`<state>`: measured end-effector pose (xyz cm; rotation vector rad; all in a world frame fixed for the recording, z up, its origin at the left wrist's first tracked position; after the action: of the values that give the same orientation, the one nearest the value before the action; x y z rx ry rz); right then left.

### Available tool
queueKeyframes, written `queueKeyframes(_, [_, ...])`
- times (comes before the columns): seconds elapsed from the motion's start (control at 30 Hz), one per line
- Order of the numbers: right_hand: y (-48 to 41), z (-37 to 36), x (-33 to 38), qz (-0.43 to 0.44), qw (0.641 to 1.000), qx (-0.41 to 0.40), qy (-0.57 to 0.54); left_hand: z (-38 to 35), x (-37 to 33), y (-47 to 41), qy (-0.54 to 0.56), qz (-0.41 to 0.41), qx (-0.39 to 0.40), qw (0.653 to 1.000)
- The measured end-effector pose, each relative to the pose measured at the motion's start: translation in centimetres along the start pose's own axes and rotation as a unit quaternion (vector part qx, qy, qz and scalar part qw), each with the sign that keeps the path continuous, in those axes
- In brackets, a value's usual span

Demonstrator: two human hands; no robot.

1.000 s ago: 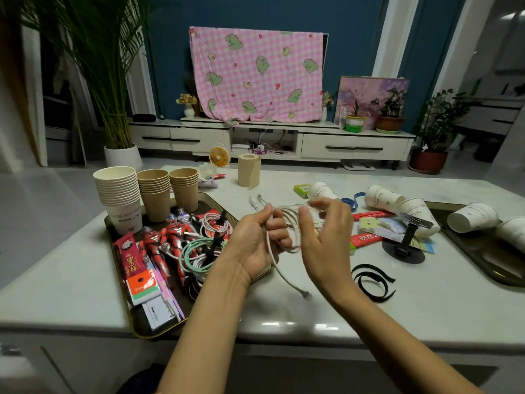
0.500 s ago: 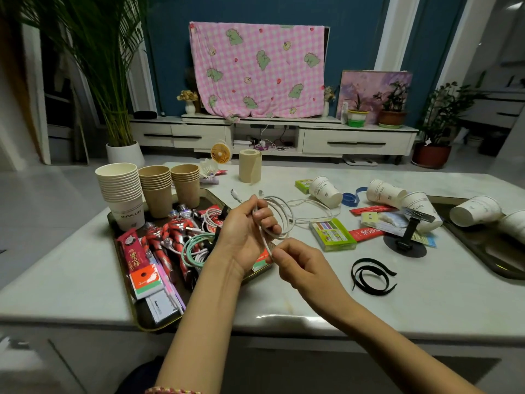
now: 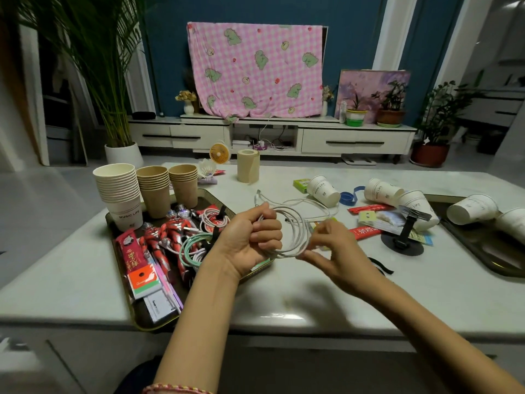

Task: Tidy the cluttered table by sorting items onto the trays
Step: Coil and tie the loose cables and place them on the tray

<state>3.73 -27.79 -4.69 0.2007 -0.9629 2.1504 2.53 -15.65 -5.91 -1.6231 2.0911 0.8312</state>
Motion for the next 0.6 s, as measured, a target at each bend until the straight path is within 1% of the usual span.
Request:
queueKeyframes(0.07, [-0.7, 0.8, -0.6, -0.04, 0.998, -0.039, 0.006, -0.6, 0.5, 0.0, -0.022, 0.003, 0.011, 1.0])
queueKeyframes(0.13, [-1.0, 1.1, -1.2, -0.105, 0.991, -0.067, -0.05, -1.2, 0.8, -0.1, -0.025, -0.001, 0.014, 1.0])
queueKeyframes(0.17, [-1.0, 0.9, -1.7, -0.152, 0.98, -0.07, -0.107, -1.3, 0.7, -0.1, -0.018, -0.008, 0.013, 1.0])
queueKeyframes(0.2, [-0.8, 0.4, -2.2, -0.21, 0.955, -0.064, -0.201, -1.3, 0.6, -0.2, -0.007, -0.018, 0.01, 1.0])
queueKeyframes(0.23, [-0.4, -0.3, -2.5, -0.278, 0.904, -0.053, -0.321, -1.3, 0.5, -0.3, 0.004, -0.026, 0.008, 1.0])
queueKeyframes(0.27, [0.0, -1.2, -2.4, -0.342, 0.831, -0.035, -0.437, -1.2, 0.5, -0.4, 0.01, -0.033, 0.003, 0.999])
queueKeyframes(0.3, [0.4, -1.8, -2.1, -0.388, 0.764, -0.03, -0.515, -1.1, 0.6, -0.6, 0.012, -0.04, -0.007, 0.999])
queueKeyframes(0.33, [0.6, -2.1, -1.9, -0.416, 0.716, -0.045, -0.559, -1.0, 0.7, -0.8, 0.009, -0.048, -0.021, 0.999])
queueKeyframes(0.37, [0.7, -2.2, -1.7, -0.431, 0.673, -0.077, -0.596, -0.8, 1.0, -1.1, 0.005, -0.058, -0.038, 0.998])
queueKeyframes(0.4, [0.8, -2.3, -1.6, -0.436, 0.638, -0.115, -0.625, -0.7, 1.2, -1.3, 0.0, -0.07, -0.055, 0.996])
queueKeyframes(0.43, [1.0, -2.4, -1.3, -0.437, 0.615, -0.145, -0.64, -0.6, 1.5, -1.4, 0.0, -0.084, -0.071, 0.994])
queueKeyframes(0.47, [1.1, -2.6, -1.1, -0.433, 0.615, -0.165, -0.638, -0.6, 1.8, -1.6, 0.003, -0.098, -0.083, 0.992])
queueKeyframes(0.5, [1.2, -2.8, -0.9, -0.43, 0.633, -0.178, -0.618, -0.7, 2.1, -1.7, 0.008, -0.105, -0.093, 0.99])
queueKeyframes(0.53, [1.4, -2.9, -0.8, -0.425, 0.663, -0.19, -0.586, -0.7, 2.4, -1.7, 0.013, -0.108, -0.099, 0.989])
queueKeyframes(0.6, [1.5, -2.7, -0.7, -0.394, 0.734, -0.221, -0.507, -1.1, 2.7, -1.8, 0.009, -0.105, -0.097, 0.99])
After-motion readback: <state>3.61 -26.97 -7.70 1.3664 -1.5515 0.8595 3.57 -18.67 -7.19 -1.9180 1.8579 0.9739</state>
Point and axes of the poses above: each hand's wrist, its own y-axis away from the middle knuckle, its own z-axis out of the back of the hand, x = y × z, the point moved 7 cm from there along -y, towards the middle knuckle, and after that the axes turned 10 degrees about -x, right-handed, at the moved point
